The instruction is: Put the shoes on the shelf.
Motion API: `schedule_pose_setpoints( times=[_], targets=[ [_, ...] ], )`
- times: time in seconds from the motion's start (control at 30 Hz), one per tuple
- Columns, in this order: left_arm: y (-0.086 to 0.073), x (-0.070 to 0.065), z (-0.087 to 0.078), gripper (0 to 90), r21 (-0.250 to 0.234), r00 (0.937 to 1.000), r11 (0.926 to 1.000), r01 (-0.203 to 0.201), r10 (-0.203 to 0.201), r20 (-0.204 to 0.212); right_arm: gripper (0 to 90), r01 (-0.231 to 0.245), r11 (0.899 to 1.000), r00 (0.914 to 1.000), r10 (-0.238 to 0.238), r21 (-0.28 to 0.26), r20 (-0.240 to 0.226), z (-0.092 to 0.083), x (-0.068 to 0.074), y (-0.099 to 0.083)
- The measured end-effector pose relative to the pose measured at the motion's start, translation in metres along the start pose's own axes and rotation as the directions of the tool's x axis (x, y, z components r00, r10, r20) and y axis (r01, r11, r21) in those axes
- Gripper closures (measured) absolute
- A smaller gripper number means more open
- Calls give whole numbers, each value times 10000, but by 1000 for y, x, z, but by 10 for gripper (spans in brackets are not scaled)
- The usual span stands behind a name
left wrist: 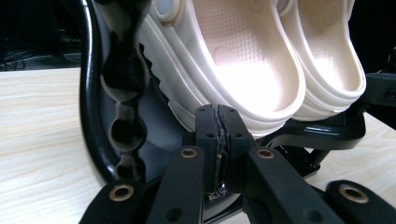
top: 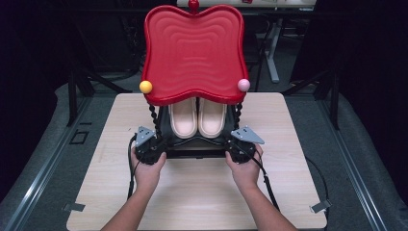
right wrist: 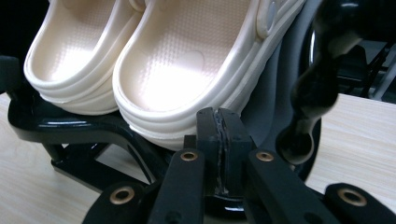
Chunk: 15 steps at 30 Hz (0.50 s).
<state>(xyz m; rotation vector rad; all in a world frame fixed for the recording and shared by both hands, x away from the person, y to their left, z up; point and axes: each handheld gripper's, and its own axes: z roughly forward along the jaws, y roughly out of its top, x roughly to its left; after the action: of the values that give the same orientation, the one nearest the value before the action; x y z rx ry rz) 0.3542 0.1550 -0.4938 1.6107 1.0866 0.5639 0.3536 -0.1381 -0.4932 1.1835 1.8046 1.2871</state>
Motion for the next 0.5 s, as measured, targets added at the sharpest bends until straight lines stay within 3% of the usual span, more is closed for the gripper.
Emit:
schedule_pose_setpoints(
  times=[0.17, 0.33, 0.5],
  targets=[
    [1, 2, -10, 867, -40, 10000, 10000, -69, 69, 16, 849, -32, 10000, 9999, 32, -16, -122, -10, -3, -2],
    [3, 2, -23, 823, -179, 9998, 9997, -165, 167, 105, 810, 259, 9996, 9993, -262, -126, -250, -25, -5, 1],
    [2, 5, -34, 709, 17, 9994, 9994, -353, 353, 44, 688, 381, 9992, 9980, -377, 72, -515, -39, -12, 3]
  ],
)
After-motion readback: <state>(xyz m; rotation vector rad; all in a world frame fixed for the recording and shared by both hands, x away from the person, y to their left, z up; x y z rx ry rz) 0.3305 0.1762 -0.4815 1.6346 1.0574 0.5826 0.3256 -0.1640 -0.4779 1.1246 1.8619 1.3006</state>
